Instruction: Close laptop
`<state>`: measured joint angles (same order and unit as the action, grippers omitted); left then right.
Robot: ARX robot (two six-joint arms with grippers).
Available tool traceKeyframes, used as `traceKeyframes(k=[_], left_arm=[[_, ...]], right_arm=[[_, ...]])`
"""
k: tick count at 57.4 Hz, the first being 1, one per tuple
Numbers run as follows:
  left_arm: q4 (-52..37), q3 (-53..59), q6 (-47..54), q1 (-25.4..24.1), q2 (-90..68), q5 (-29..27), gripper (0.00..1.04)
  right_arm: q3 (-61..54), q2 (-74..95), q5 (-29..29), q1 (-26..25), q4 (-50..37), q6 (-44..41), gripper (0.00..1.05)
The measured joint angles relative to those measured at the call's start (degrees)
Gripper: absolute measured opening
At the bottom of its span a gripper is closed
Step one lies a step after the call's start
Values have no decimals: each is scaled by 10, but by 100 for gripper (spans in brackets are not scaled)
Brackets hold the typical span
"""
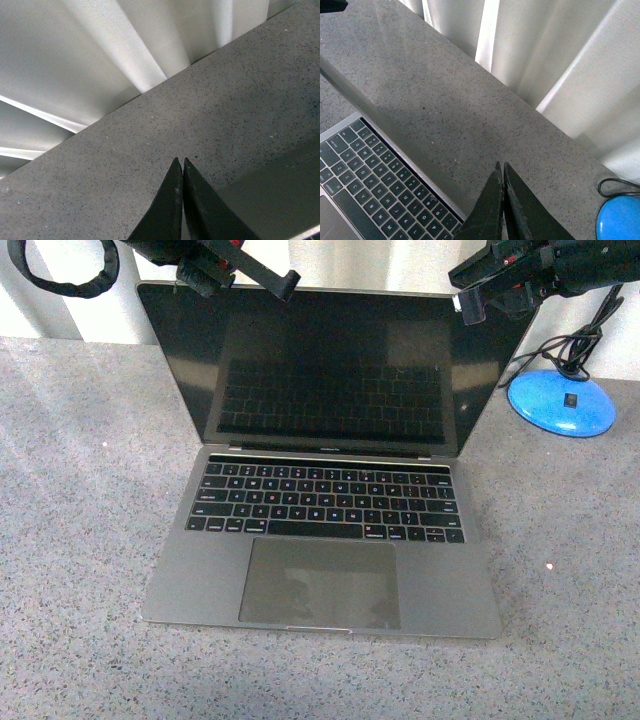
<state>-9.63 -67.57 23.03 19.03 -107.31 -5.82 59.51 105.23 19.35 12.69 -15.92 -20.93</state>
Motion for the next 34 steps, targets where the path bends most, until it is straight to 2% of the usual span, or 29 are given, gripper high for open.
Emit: traceKeyframes(k=[34], left_arm=[[9, 42, -13, 14, 20, 0, 4]], right_arm=[[-83, -11, -12, 14, -28, 21, 1]])
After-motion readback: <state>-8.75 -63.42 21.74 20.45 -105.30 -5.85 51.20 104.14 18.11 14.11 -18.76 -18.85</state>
